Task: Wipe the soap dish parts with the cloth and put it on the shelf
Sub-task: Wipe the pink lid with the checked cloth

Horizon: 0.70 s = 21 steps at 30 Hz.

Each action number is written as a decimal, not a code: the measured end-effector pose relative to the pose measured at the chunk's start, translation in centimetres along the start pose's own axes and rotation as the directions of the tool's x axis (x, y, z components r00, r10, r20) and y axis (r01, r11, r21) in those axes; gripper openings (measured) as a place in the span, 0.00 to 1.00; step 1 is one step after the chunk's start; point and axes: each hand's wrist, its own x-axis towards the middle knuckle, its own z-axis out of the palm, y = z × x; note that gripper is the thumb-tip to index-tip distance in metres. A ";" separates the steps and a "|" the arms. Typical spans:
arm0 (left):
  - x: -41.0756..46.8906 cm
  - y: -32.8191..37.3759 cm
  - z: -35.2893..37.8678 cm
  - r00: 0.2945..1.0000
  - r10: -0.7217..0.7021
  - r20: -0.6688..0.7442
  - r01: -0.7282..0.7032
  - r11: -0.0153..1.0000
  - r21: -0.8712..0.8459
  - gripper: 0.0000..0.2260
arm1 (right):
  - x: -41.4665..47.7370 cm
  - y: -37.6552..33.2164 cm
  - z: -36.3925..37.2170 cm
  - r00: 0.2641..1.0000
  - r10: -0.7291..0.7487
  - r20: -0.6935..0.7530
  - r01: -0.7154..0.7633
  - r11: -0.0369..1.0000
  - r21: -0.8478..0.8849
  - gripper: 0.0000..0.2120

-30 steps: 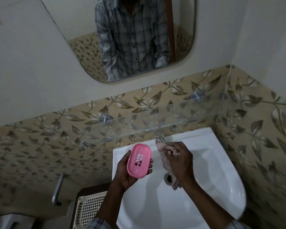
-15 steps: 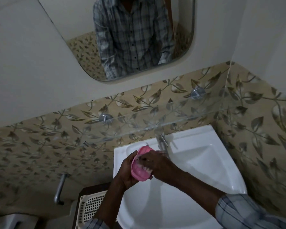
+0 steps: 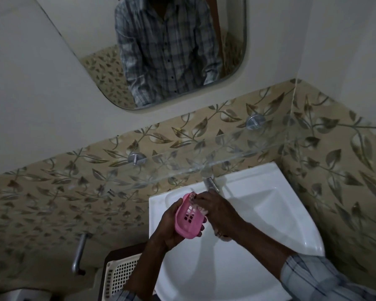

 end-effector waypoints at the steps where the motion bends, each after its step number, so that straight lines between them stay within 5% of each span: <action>1: -0.1 -0.1 0.2 1.000 0.024 -0.012 -0.024 1.000 0.000 0.26 | 0.1 0.2 0.5 0.999 0.042 -0.003 -0.042 0.997 -0.070 0.15; 4: 0.0 -0.3 0.6 0.984 0.150 -0.092 -0.152 0.988 -0.024 0.23 | 0.1 -0.8 1.5 0.979 0.200 0.047 -0.194 0.975 -0.110 0.15; 7: -0.1 -0.6 1.4 0.983 0.164 -0.086 -0.161 0.986 0.040 0.21 | 0.4 -1.1 1.0 0.945 0.315 -0.092 -0.315 0.949 0.020 0.11; 12: 0.2 0.7 1.1 0.964 0.176 -0.201 -0.195 0.977 -0.082 0.24 | -1.6 -2.0 0.7 0.995 0.071 -0.067 -0.063 0.991 0.120 0.17; 15: 0.5 0.8 1.1 0.960 0.153 -0.236 -0.179 0.979 -0.097 0.26 | -1.6 -2.2 1.4 0.985 0.122 -0.124 -0.099 0.979 0.179 0.19; 18: 0.4 0.8 1.2 0.963 0.124 -0.238 -0.147 0.986 -0.081 0.26 | -1.4 -1.8 0.8 1.000 -0.025 -0.011 0.026 0.991 0.130 0.21; 21: 0.6 0.5 0.6 0.965 0.138 -0.223 -0.152 0.987 -0.046 0.24 | -1.1 -0.6 -0.1 0.999 -0.013 -0.031 0.015 0.999 0.048 0.21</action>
